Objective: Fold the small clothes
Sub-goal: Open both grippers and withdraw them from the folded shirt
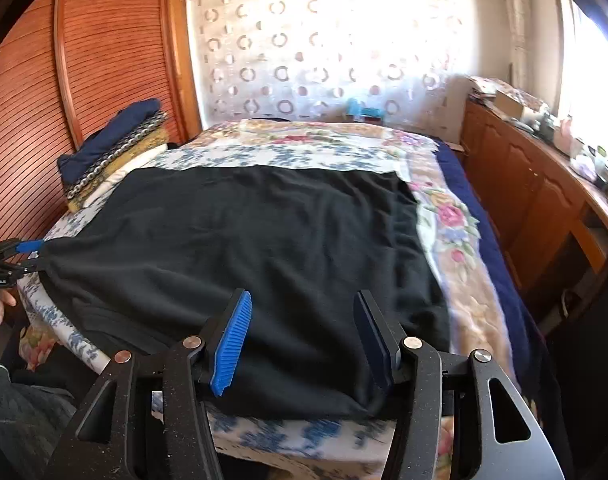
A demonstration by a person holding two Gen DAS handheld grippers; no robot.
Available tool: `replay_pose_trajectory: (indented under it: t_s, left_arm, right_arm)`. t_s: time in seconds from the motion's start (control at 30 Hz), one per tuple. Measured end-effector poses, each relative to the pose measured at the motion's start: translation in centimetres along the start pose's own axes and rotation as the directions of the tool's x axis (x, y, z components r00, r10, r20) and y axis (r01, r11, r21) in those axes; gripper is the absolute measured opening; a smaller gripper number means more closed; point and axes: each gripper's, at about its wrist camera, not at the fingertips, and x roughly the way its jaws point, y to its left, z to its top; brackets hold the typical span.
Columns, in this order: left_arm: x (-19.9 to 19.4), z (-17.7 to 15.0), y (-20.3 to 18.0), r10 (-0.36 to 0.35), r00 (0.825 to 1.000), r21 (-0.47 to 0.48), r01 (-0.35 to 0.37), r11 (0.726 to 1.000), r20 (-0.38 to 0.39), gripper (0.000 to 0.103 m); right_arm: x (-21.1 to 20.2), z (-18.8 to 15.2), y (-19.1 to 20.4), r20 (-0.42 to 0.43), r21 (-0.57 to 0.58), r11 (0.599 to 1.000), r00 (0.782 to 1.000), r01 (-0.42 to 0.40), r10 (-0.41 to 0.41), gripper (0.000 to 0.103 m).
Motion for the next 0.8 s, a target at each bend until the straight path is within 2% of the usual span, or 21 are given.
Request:
replay_pose_trajectory:
  t_s: [0.27, 0.5, 0.63, 0.7, 0.8]
  left_arm:
    - [0.6, -0.6, 0.8, 0.006, 1.0, -0.041, -0.006, 0.999, -0.005, 0.077]
    - [0.2, -1.1, 2.8, -0.002, 0.999, -0.143, 0.007, 0.99, 0.036, 0.077]
    - [-0.2, -1.2, 3.8, -0.041, 0.997, -0.206, 0.055, 0.977, 0.071, 0.077]
    - [-0.3, -1.3, 3.9, -0.042, 0.996, -0.213, 0.057, 0.975, 0.078, 0.075]
    - [0.0, -1.3, 3.8, -0.043, 0.997, -0.21, 0.056, 0.976, 0.068, 0.065]
  right_arm:
    - [4.0, 0.3, 3.5, -0.015, -0.057, 0.996, 0.998, -0.064, 0.063, 0.065]
    - [8.1, 0.3, 6.1, -0.06, -0.091, 0.99, 0.993, -0.104, 0.098, 0.066]
    - [10.2, 0.3, 7.3, -0.084, -0.122, 0.988, 0.993, -0.095, 0.085, 0.066]
    - [10.9, 0.1, 7.6, -0.094, -0.131, 0.988, 0.993, -0.087, 0.075, 0.066]
    - [11.9, 0.0, 7.9, -0.101, -0.133, 0.988, 0.993, -0.079, 0.066, 0.066]
